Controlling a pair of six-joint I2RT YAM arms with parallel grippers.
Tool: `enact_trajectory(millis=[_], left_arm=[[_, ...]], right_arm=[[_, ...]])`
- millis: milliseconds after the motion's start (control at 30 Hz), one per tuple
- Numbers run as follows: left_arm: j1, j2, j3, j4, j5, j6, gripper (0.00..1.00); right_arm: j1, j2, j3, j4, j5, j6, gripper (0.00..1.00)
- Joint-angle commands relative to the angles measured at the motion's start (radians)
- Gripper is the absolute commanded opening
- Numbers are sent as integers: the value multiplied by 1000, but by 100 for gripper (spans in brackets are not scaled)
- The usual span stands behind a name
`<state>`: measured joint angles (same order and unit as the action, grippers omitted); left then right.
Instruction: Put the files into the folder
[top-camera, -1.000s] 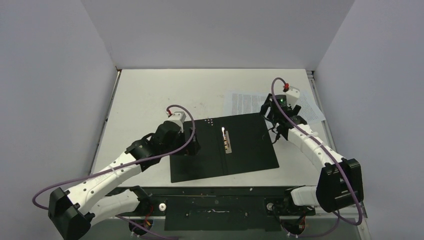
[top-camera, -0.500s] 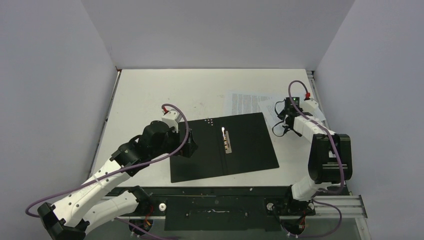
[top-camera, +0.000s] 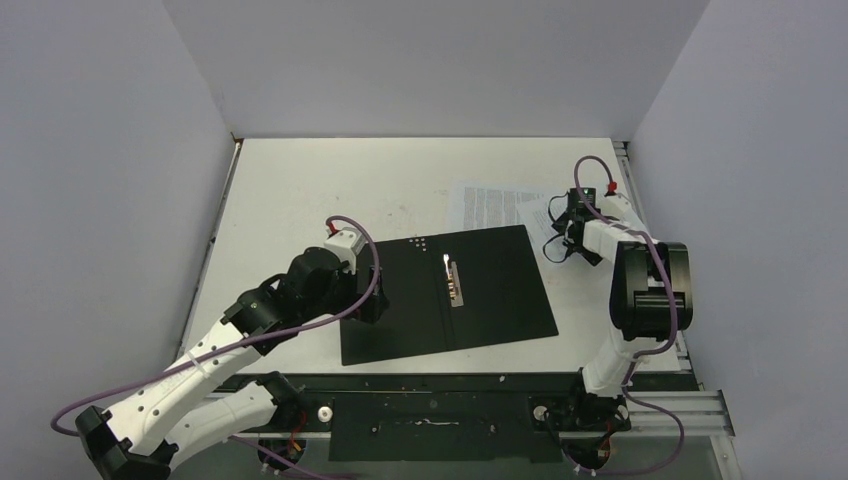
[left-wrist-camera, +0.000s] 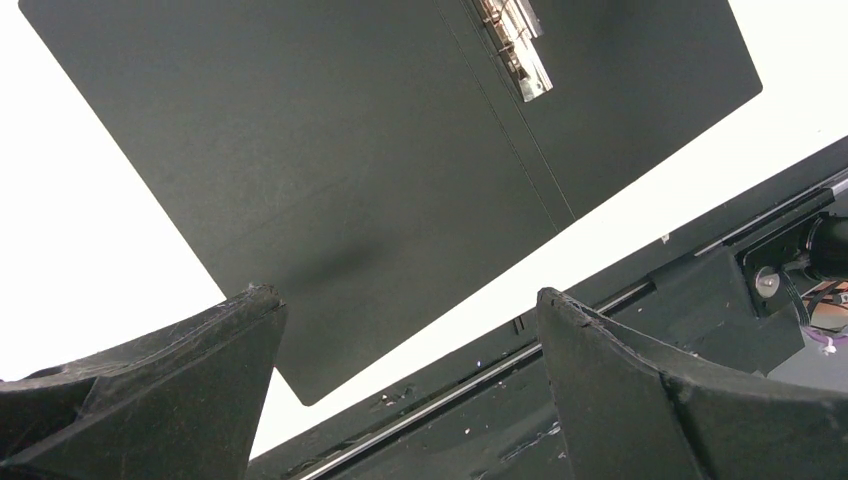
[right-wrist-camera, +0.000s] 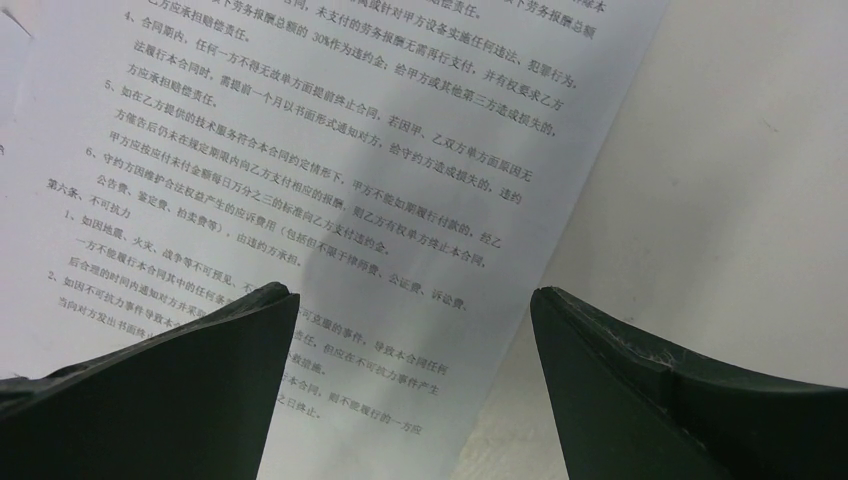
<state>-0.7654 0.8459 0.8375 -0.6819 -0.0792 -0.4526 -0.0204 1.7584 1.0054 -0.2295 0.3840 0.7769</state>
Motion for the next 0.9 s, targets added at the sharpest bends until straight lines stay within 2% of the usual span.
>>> enact_trajectory(millis=[0, 333, 533, 867], left_arm=[[-4, -22, 0, 4, -21, 16, 96], [-4, -26, 1, -4, -40, 14, 96], [-5, -29, 3, -7, -50, 14, 96], [-5, -43, 2, -11, -54, 12, 96]], right_arm=[[-6, 31, 48, 39, -3, 21, 90], [-6, 109, 66, 41, -24, 5, 90], [-4, 122, 41, 47, -39, -27, 98], [14, 170, 25, 35, -77, -93, 65]])
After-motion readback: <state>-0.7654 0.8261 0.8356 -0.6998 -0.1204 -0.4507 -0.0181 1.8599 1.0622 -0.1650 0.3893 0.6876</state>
